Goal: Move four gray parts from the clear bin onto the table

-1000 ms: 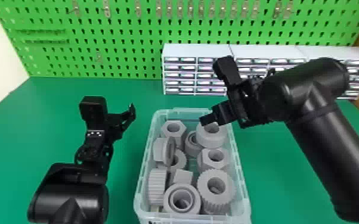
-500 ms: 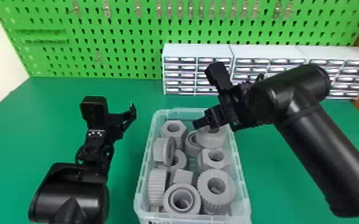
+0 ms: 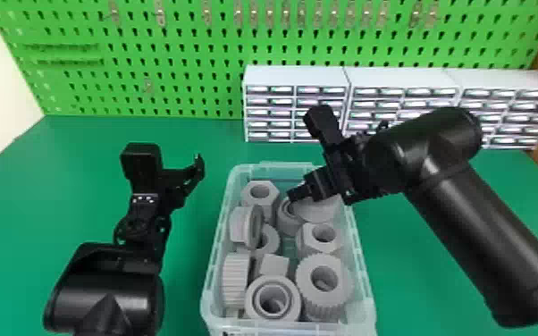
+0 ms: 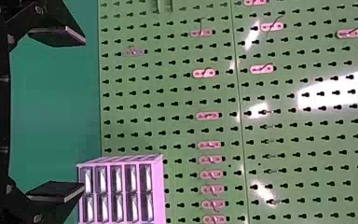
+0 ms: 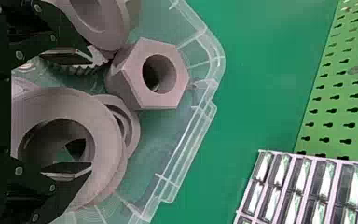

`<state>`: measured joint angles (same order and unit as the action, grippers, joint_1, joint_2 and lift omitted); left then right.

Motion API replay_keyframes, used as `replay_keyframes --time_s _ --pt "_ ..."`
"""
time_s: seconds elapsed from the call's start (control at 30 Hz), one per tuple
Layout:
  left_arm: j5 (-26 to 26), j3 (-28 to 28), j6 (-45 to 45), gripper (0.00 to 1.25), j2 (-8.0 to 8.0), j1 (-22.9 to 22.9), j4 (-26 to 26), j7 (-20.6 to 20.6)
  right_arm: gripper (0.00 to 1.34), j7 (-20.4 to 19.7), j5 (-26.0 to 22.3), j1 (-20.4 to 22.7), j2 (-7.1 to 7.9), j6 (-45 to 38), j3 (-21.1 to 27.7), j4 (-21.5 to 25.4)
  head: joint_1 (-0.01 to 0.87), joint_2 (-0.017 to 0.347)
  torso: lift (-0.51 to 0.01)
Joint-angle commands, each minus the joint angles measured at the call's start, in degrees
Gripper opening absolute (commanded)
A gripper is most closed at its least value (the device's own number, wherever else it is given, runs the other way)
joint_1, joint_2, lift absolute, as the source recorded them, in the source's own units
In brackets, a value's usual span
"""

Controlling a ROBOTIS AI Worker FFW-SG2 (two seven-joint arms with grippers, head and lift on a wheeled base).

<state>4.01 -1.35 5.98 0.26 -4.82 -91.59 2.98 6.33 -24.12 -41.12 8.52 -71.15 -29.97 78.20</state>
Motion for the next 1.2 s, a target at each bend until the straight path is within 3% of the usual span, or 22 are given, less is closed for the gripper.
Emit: replay_keyframes --time_s 0.0,0.6,0.83,1.0,1.17 --pt "-0.1 0.0 0.0 1.07 0.0 0.0 0.0 0.0 0.88 0.0 -0.2 0.0 0.0 0.3 -0.3 -0.6 0.693 0.072 -0.052" --pt "-0.1 0.0 0.0 1.07 0.09 0.0 0.0 0.0 0.87 0.0 -0.9 0.1 0.0 0.7 -0.9 -1.7 0.693 0.072 -0.052" --pt "-0.2 0.1 0.0 1.07 0.09 0.0 0.0 0.0 0.64 0.0 -0.9 -0.1 -0.09 0.2 -0.9 -2.0 0.693 0.072 -0.052" --pt "-0.3 0.2 0.0 1.07 0.09 0.1 0.0 0.0 0.35 0.0 0.3 -0.7 -0.35 -1.5 -1.4 -2.0 0.693 0.072 -0.052" --pt "-0.4 0.3 0.0 1.07 0.18 0.1 0.0 0.0 0.29 0.0 0.5 -0.9 -0.35 -2.0 -1.4 -1.9 0.693 0.072 -0.052"
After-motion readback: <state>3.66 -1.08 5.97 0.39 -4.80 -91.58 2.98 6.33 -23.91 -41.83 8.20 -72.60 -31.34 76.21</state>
